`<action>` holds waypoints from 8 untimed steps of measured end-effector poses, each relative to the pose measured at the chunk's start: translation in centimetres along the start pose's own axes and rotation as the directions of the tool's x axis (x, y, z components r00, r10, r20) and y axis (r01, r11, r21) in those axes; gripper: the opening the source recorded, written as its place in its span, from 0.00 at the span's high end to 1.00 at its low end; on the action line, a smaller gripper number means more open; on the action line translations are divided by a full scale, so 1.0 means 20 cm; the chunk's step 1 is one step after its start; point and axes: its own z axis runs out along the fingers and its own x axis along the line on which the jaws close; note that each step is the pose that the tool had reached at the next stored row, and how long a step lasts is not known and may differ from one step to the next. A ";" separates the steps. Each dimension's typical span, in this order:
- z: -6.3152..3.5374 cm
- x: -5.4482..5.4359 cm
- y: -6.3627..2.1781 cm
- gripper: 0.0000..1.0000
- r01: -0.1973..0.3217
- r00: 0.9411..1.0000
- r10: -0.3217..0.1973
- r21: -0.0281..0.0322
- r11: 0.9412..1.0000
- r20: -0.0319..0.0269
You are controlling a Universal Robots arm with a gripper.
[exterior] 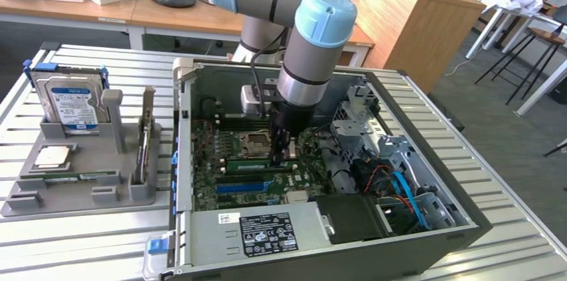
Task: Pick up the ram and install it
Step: 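Insert the ram into the slot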
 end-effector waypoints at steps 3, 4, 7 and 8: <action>0.000 0.00 0.000 0.75 0.000 1.000 0.000 0.000 1.000 0.000; -0.001 0.00 0.000 0.75 0.000 1.000 0.000 0.000 1.000 0.000; -0.003 0.00 0.001 0.75 0.000 1.000 0.000 0.000 1.000 -0.001; -0.011 0.00 0.001 0.75 0.000 1.000 0.000 0.000 1.000 0.000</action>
